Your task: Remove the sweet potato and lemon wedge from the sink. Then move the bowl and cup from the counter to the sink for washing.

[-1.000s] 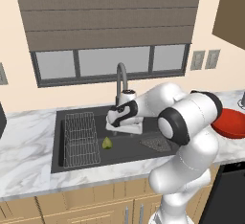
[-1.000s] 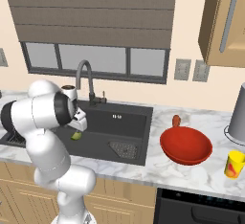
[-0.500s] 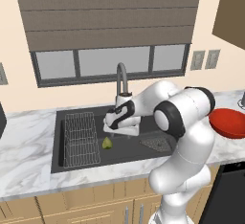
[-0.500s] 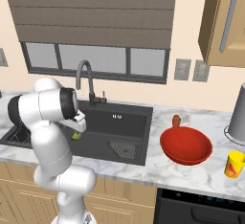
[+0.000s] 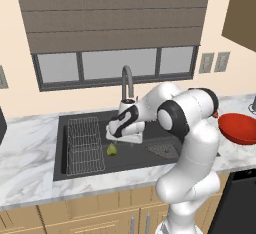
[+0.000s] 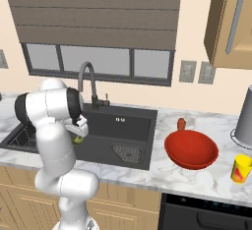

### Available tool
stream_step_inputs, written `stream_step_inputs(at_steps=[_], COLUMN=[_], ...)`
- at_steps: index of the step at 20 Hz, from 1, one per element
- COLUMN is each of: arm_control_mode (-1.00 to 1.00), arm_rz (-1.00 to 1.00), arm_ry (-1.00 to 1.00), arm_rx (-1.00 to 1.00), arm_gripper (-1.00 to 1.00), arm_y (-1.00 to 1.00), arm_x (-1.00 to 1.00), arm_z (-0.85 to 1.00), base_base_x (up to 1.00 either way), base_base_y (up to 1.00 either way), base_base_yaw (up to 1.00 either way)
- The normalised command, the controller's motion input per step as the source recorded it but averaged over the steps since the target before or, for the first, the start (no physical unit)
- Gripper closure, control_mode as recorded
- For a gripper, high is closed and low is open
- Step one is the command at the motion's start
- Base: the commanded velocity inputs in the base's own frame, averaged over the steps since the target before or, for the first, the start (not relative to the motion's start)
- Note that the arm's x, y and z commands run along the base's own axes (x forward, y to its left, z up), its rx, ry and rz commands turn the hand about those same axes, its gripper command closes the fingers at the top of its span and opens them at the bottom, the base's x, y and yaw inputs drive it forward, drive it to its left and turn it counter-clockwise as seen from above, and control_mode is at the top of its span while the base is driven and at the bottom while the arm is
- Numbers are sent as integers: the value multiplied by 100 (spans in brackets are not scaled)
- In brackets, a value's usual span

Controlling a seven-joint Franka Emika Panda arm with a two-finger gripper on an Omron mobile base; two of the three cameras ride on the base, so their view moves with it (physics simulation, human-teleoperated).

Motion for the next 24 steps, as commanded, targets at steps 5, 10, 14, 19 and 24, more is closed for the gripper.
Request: stream_step_inputs(at_steps=[5, 10, 14, 19, 24], arm_control_mode=[-100, -100, -100, -100, -100], arm_rz=[0, 0, 0, 0, 0], arm_ry=[0, 0, 0, -1, -1], arm_rx=[0, 0, 0, 0, 0], arm_gripper=[-100, -100, -100, -100, -100], arm_y=[10, 9, 7, 1, 0], arm_x=[13, 14, 18, 21, 19], arm_z=[-17, -16, -16, -16, -16], base_base_x=[0, 0, 0, 0, 0], base_base_y=[0, 0, 0, 0, 0], base_base_yaw=[0, 0, 0, 0, 0])
